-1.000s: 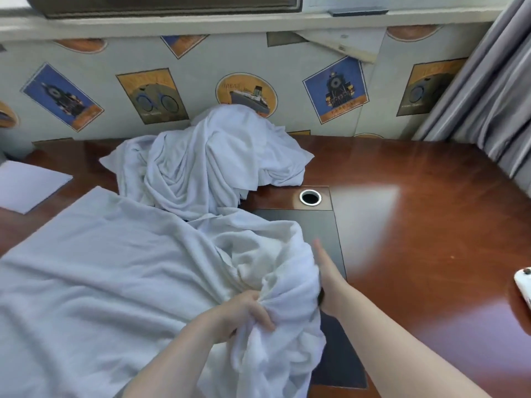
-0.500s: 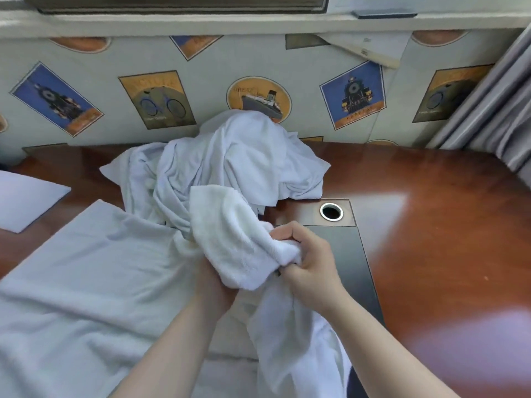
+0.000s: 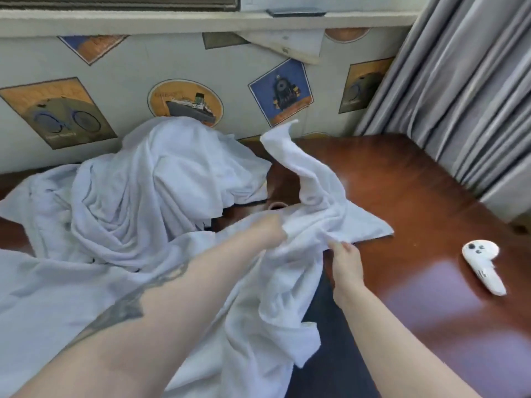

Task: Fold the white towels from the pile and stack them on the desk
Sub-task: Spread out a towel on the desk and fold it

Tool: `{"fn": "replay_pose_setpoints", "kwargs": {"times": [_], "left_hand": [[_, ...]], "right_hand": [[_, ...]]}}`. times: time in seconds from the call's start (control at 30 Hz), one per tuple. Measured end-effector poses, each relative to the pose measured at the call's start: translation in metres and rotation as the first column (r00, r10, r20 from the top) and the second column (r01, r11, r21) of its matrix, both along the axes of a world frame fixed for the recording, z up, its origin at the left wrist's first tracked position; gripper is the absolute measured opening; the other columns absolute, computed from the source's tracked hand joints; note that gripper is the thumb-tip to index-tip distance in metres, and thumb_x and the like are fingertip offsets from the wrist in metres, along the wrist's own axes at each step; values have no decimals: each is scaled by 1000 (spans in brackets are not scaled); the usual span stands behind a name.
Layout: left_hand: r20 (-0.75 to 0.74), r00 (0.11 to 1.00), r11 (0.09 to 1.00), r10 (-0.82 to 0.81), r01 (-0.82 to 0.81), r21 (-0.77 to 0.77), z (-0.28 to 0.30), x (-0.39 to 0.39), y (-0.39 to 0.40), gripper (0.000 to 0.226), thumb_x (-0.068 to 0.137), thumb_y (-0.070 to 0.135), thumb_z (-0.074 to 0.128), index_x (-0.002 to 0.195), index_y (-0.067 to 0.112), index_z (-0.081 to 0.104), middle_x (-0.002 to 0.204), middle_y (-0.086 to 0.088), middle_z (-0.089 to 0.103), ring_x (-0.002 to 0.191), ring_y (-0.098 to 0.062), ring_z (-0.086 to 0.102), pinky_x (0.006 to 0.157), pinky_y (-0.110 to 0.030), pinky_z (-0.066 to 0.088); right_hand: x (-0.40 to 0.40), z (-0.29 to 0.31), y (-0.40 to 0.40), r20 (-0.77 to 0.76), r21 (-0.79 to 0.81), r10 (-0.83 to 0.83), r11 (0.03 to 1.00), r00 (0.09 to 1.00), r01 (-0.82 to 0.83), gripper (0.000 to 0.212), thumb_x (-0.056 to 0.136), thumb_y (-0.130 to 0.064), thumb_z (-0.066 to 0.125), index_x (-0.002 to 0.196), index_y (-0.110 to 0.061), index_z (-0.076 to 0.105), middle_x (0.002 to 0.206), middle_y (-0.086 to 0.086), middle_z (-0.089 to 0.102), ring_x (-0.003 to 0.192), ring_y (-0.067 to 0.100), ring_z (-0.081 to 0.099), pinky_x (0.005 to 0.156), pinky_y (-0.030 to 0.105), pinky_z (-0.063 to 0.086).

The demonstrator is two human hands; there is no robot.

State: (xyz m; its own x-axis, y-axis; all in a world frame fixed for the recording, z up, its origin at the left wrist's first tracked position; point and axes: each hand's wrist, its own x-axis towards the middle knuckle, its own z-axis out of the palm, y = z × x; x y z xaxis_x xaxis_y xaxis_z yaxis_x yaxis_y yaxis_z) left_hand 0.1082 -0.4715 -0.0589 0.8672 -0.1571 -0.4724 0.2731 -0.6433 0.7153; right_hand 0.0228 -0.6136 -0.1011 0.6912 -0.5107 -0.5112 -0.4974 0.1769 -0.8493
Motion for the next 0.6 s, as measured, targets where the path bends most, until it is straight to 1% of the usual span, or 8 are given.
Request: {"fn": "replay_pose_setpoints", "kwargs": {"times": [0.07, 0.13, 0.23, 0.3, 0.37, 0.43, 0.5, 0.6], "left_hand": [[-63, 994, 978, -90, 101, 182, -47, -38, 7, 40, 96, 22, 52, 134, 10, 52, 135, -10, 55, 123, -30, 53, 102, -37, 43], [-17, 999, 998, 36, -36, 45, -70, -72, 11, 35, 98, 23, 47, 130, 9, 54, 132, -11, 57, 121, -28, 54, 100, -33, 43], [-105, 985, 960, 138, -159, -229, -78, -109, 14, 29, 106, 22, 35, 128, 12, 52, 134, -3, 53, 127, -18, 49, 94, -17, 35], [-185, 980, 914, 71, -138, -381, -79, -125, 16, 33, 106, 18, 36, 131, 13, 57, 132, -2, 60, 120, -13, 57, 98, -19, 44], [-247, 965, 840, 87, -204, -503, -75, -131, 17, 26, 99, 19, 51, 123, 20, 62, 119, -2, 68, 105, -16, 67, 80, -20, 54], [-233, 970, 871, 74, -176, -459, -69, -129, 14, 31, 94, 32, 61, 124, 28, 56, 117, 2, 63, 104, -16, 66, 72, -17, 52], [-204, 975, 882, 85, -169, -440, -69, -126, 4, 32, 97, 43, 53, 125, 28, 55, 118, 3, 61, 102, -11, 62, 72, -16, 49], [-28, 989, 924, 142, -143, -356, -73, -124, -4, 33, 102, 42, 40, 123, 24, 58, 126, 3, 58, 111, -8, 55, 87, -23, 43]], "right_hand": [[-38, -26, 8, -127, 57, 71, 996, 989, -64, 54, 84, -49, 65, 123, -14, 52, 116, 4, 56, 107, 26, 56, 88, 41, 46], [-58, -40, 25, -180, 87, 221, 974, 959, -209, 61, 71, -60, 72, 112, -20, 50, 110, 0, 47, 97, 20, 55, 82, 39, 48], [-56, -42, 42, -160, 100, 321, 946, 934, -308, 72, 73, -58, 76, 128, -24, 43, 129, -2, 40, 113, 20, 51, 95, 40, 47], [-47, -35, 42, -124, 148, 265, 958, 956, -246, 68, 77, -50, 77, 126, -18, 42, 127, -1, 48, 112, 19, 54, 97, 38, 47], [-45, -29, 32, -92, 39, 192, 981, 977, -189, 45, 82, -36, 75, 111, -15, 47, 116, 2, 60, 103, 20, 60, 94, 40, 50], [-53, -22, 20, 6, -57, 174, 983, 985, -173, 23, 87, -23, 69, 103, -15, 54, 104, 4, 65, 95, 20, 63, 89, 40, 52], [-61, -11, 5, 132, -101, 110, 990, 985, -97, 12, 88, -17, 65, 91, -16, 53, 89, -1, 61, 81, 16, 59, 74, 33, 49], [-66, 11, -26, 383, -163, -179, 952, 906, 258, 22, 84, -15, 62, 78, -20, 41, 74, -7, 43, 65, 8, 40, 64, 26, 36]]}}
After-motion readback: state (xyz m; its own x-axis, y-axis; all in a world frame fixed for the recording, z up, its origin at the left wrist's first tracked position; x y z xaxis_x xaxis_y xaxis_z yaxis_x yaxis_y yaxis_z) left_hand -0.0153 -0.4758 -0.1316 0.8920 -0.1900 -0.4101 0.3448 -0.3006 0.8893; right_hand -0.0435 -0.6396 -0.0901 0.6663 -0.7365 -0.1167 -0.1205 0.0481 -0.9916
